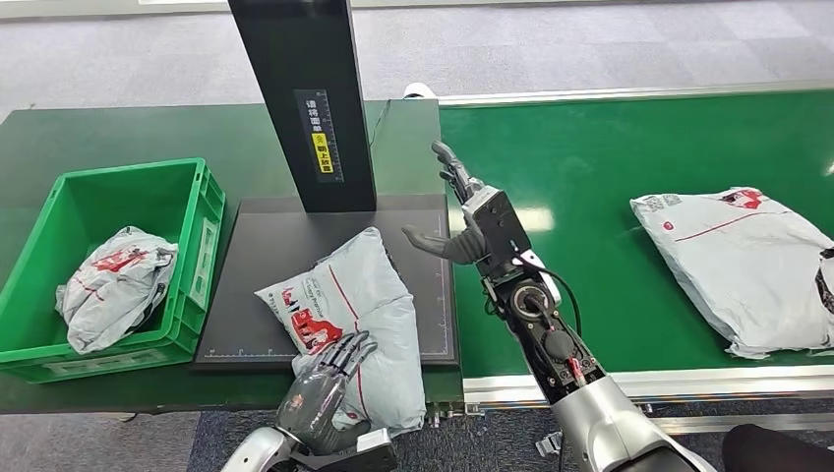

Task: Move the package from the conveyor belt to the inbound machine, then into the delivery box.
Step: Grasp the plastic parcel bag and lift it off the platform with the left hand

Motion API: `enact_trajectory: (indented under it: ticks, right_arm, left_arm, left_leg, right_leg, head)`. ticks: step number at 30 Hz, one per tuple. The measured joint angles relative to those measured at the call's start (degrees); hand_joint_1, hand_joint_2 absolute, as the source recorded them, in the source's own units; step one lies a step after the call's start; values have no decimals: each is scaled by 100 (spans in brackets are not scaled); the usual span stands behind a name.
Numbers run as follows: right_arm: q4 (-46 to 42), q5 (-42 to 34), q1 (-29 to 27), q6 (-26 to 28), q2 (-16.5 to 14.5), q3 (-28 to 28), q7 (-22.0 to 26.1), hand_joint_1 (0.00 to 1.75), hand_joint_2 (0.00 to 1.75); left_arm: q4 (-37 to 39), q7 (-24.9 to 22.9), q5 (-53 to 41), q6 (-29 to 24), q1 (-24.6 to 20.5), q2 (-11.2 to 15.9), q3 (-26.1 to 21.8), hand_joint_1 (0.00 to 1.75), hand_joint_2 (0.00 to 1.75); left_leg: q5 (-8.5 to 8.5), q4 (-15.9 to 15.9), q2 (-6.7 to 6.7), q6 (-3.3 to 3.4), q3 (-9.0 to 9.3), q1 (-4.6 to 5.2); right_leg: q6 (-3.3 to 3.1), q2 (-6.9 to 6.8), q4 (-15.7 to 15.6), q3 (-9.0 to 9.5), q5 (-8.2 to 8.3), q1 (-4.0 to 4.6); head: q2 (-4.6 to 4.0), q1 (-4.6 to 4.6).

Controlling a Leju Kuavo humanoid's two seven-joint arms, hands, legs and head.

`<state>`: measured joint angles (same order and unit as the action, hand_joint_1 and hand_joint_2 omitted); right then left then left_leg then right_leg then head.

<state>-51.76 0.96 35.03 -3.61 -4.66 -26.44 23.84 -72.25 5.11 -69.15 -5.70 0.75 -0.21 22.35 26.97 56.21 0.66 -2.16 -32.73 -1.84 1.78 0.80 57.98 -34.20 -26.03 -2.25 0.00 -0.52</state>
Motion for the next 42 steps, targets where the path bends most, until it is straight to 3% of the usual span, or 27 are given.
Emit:
enact_trajectory:
  ticks: [13, 17, 18, 42]
  right_arm:
    - [-44, 178, -87, -51, -9, 51, -61, 0, 175]
    - [-65, 239, -115, -87, -9, 60, -69, 0, 175]
    - [-72, 254, -122, -99, -9, 62, -73, 0, 175]
    - [-175, 387, -203, -175, -9, 100, -115, 0, 175]
  left_arm:
    - [165, -97, -40, 72, -47, -96, -75, 4, 175]
    - [174, -64, 153, 138, -50, -140, -130, 162, 175]
    - [173, -53, 190, 155, -52, -150, -150, 171, 175]
    - [190, -76, 305, 320, -96, -248, -261, 175, 175]
  left_leg:
    - [0, 0, 0, 0, 4, 0]
    - [0, 0, -1, 0, 5, 0]
    - [0, 0, -1, 0, 6, 0]
    - [0, -1, -8, 0, 29, 0]
  right_leg:
    - [0, 0, 0, 6, 0, 0]
    - [0, 0, 0, 8, 0, 0]
    - [0, 0, 0, 9, 0, 0]
    - [0, -3, 0, 35, 0, 0]
  head:
    - [0, 1]
    - [0, 1]
    - [0, 1]
    - [0, 0]
